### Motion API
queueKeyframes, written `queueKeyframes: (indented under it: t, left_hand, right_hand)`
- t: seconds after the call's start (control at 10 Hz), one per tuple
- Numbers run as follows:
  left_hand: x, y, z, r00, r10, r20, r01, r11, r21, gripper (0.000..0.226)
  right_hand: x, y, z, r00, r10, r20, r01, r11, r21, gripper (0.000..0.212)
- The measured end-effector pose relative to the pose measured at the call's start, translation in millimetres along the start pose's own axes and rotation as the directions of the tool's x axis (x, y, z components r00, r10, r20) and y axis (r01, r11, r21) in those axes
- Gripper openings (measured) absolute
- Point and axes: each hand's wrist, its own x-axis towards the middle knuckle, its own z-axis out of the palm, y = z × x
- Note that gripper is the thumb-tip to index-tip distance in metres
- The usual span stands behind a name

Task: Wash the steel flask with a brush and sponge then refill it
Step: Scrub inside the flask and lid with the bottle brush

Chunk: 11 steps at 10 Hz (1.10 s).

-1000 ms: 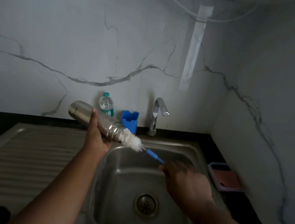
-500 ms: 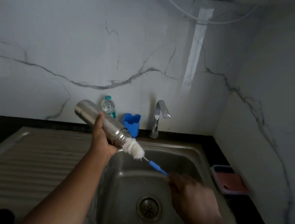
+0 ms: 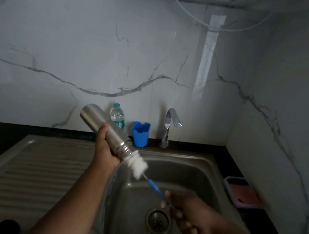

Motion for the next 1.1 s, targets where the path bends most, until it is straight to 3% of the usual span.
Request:
queueKeyframes:
  t: [0.1,0.2,0.3,0.4,0.5,0.6,0.7,0.8,0.9,1.0,1.1]
  left_hand:
    - [1,6,-3,0.998,0.004,0.057,-0.004,1.000,-0.005,0.073]
    - [5,9,1,0.999,-0.004,-0.054,0.005,1.000,0.011,0.064]
    - [3,4,3,0.993,0.005,-0.114,-0.001,0.999,0.033,0.084]
    - [1,1,-1,0.992,0.029,-0.124,-0.019,0.996,0.085,0.085]
    - [2,4,-5,1.000,-0.015,-0.005,0.015,0.995,0.100,0.070]
    - [2,12,-4,0.993,-0.087,0.077,0.083,0.995,0.051,0.063]
    - [-4,14,5,0.992,-0.123,0.019,0.119,0.983,0.143,0.061]
    - [-6,7,12,0.995,-0.081,-0.060,0.092,0.975,0.201,0.052]
    - [-5,5,7,0.998,-0.058,-0.030,0.061,0.995,0.084,0.054]
    - [1,8,-3,0.997,-0.057,0.061,0.056,0.998,0.015,0.061]
    - [1,9,-1,0.993,-0.103,0.060,0.098,0.992,0.083,0.057]
  right_hand:
    - [1,-2,-3,0.987,0.084,0.140,-0.129,0.929,0.347,0.032]
    - [-2,-4,-3,0.927,-0.298,-0.228,0.187,0.894,-0.408,0.020]
    - [3,12,-5,0.762,-0.631,-0.148,0.093,0.333,-0.938,0.013]
    - [-1,15,2,0.863,-0.503,-0.047,0.223,0.463,-0.858,0.033]
    - [-8,-7,-1,0.993,0.062,0.097,-0.087,0.955,0.283,0.035]
    - [-6,-6,-9,0.998,0.041,0.039,-0.049,0.973,0.224,0.032]
    - [-15,-11,-3,0.885,-0.379,-0.269,0.063,0.671,-0.739,0.025]
    - [-14,-9,3,0.789,-0.570,-0.230,-0.042,0.323,-0.945,0.033]
    - [-7,-6,1,0.955,-0.246,-0.165,0.155,0.889,-0.432,0.024]
    - [-6,-7,-3,0.988,0.085,0.129,-0.107,0.979,0.176,0.028]
    - [-1,-6,-5,0.962,-0.102,-0.251,0.047,0.975,-0.219,0.023]
